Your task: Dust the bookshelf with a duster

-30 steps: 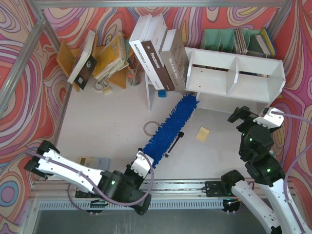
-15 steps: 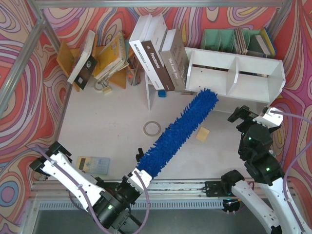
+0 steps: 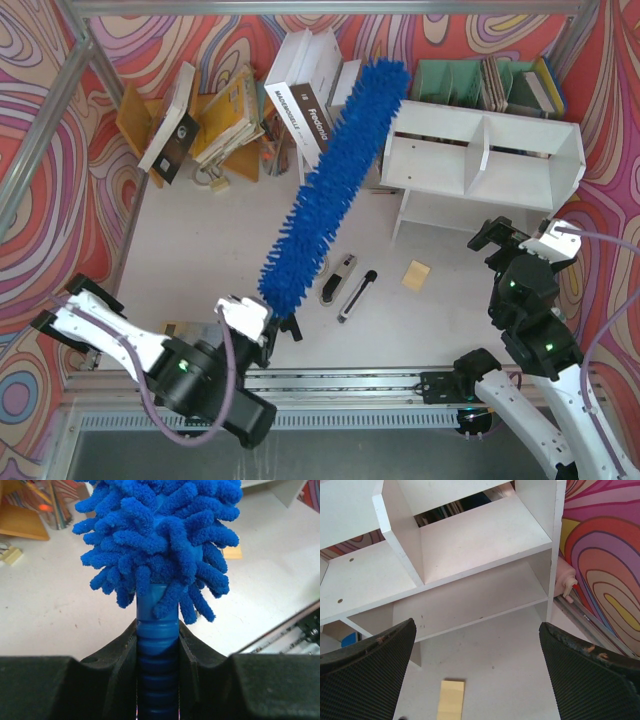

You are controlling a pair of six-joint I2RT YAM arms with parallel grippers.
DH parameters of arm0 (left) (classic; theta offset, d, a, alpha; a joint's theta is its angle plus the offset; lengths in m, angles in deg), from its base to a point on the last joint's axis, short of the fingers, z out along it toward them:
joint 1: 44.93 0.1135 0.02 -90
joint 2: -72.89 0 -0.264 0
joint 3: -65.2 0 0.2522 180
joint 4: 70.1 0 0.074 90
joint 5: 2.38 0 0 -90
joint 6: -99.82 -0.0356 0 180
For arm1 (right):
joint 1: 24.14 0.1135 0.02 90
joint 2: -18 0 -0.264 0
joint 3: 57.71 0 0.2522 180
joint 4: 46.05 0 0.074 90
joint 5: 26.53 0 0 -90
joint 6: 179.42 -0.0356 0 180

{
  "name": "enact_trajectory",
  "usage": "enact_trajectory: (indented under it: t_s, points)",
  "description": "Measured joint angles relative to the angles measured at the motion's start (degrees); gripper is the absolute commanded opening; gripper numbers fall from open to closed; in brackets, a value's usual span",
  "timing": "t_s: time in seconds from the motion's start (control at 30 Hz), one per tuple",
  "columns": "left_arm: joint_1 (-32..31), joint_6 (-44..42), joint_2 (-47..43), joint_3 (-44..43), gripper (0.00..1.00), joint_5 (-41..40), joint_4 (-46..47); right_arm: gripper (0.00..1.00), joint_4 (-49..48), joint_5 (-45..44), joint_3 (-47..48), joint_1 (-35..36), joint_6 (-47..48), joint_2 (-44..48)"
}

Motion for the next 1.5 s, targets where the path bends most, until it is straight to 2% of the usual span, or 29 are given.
enact_trajectory:
  t_s: [0.13,0.33,0.47,0.63,0.77,0.87,1.07,1.5]
  points:
    - [2.93,-13.25,-6.82,1.62,0.0,-1.44,9.38,0.99,0.0,0.0,0.0,0.02,0.0,-0.02]
    - [4.61,-44.11,-14.08,5.75,0.0,-3.61,34.71,0.99,-0.02,0.0,0.0,0.0,0.02,-0.09]
    - [7.15,-54.18,-14.36,5.11,0.0,-4.57,42.05,0.99,-0.02,0.0,0.0,0.02,0.02,-0.48]
    - [12.9,-56.7,-14.95,4.17,0.0,-1.81,42.58,0.99,-0.02,0.02,0.0,0.0,0.02,-0.59]
    - [20.96,-56.46,-13.77,4.17,0.0,5.03,42.25,0.99,-0.02,0.02,0.0,0.0,0.02,-0.61]
    - [24.68,-56.41,-11.15,4.17,0.0,9.94,42.12,0.99,-0.02,0.04,0.0,0.0,0.02,-0.61]
    - [27.3,-57.13,-7.19,4.37,0.0,16.59,42.29,0.99,-0.02,0.04,0.0,0.0,0.02,-0.61]
    - [31.41,-59.84,-3.54,4.98,0.0,23.08,45.53,0.99,-0.02,0.07,0.0,0.0,0.04,-0.61]
